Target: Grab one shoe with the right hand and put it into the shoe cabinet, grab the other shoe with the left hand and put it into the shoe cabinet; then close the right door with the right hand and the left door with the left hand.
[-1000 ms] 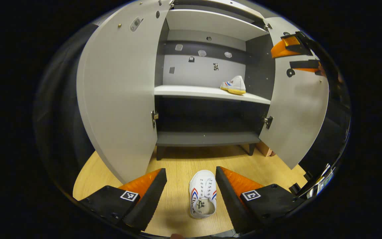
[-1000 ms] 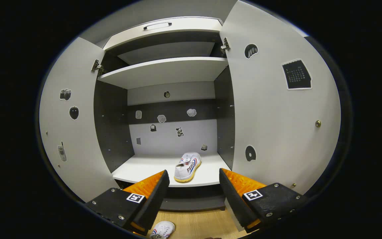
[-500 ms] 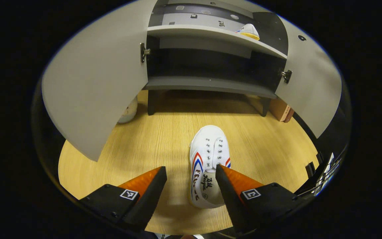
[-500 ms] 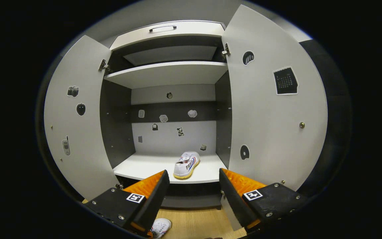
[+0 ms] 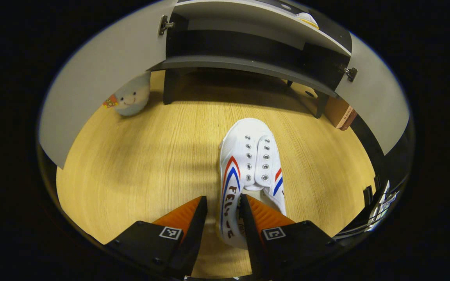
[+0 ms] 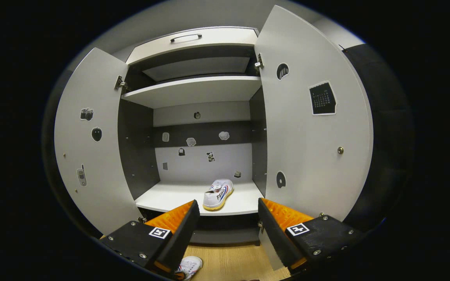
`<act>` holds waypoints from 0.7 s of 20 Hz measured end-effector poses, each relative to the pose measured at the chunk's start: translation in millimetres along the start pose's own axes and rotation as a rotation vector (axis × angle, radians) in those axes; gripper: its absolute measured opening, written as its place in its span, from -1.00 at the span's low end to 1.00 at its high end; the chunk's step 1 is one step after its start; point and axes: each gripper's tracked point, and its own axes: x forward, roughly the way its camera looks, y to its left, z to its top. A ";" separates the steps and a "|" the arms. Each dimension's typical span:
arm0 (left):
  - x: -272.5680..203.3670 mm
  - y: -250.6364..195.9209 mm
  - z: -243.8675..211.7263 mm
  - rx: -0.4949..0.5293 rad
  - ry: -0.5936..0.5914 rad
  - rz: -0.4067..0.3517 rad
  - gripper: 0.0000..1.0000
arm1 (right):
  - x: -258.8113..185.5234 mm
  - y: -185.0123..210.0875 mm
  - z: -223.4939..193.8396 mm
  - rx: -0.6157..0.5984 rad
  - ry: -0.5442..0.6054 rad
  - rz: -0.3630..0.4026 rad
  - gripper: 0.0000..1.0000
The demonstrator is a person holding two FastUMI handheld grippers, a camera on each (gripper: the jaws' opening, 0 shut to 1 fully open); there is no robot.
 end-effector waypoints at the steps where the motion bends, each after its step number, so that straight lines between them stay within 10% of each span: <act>1: -1.6 -0.7 5.4 -0.024 -0.022 -0.009 0.22 | -1.2 0.9 -1.2 0.003 0.002 0.001 0.85; 7: 0.7 9.0 11.5 -0.003 -0.010 0.096 -0.86 | -2.0 11.5 -6.4 0.011 0.011 0.030 0.85; 14: -48.2 7.9 55.0 -0.131 -0.096 -0.010 -0.87 | -8.6 13.5 1.3 0.014 -0.017 0.041 0.85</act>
